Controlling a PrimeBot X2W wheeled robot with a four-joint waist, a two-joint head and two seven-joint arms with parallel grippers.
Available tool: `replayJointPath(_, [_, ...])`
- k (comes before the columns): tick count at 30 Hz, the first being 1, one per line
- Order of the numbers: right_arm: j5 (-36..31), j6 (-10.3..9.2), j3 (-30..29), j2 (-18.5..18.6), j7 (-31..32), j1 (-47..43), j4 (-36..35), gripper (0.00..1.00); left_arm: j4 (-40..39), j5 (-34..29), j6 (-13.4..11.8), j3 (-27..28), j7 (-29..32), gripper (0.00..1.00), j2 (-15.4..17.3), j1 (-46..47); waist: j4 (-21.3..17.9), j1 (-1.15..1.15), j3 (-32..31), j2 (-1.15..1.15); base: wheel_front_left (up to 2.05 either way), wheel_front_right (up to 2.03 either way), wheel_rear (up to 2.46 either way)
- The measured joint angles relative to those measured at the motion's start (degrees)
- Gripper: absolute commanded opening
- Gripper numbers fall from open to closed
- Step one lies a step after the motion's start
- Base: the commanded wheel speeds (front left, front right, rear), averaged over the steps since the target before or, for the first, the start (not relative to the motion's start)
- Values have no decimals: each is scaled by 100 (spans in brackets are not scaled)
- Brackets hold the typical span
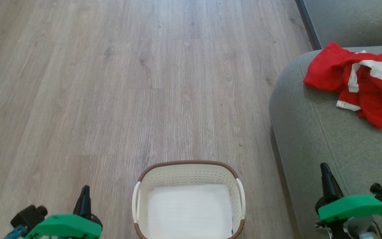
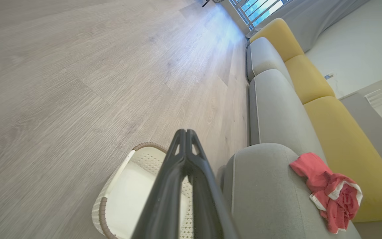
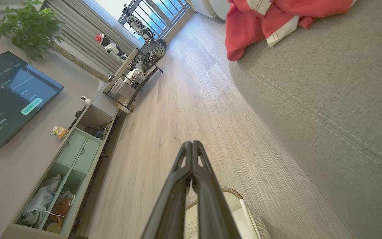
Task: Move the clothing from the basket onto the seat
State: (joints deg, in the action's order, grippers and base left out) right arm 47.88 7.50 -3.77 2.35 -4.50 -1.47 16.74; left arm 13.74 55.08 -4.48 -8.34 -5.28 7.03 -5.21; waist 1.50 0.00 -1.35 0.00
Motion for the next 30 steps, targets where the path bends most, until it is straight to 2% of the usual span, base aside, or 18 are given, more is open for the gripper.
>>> replayJointPath(30, [1892, 0, -165, -2, 454, 139, -16, 0, 96, 1630, 506, 531, 460, 0, -167, 297, -66, 0, 67, 0, 0, 0, 0])
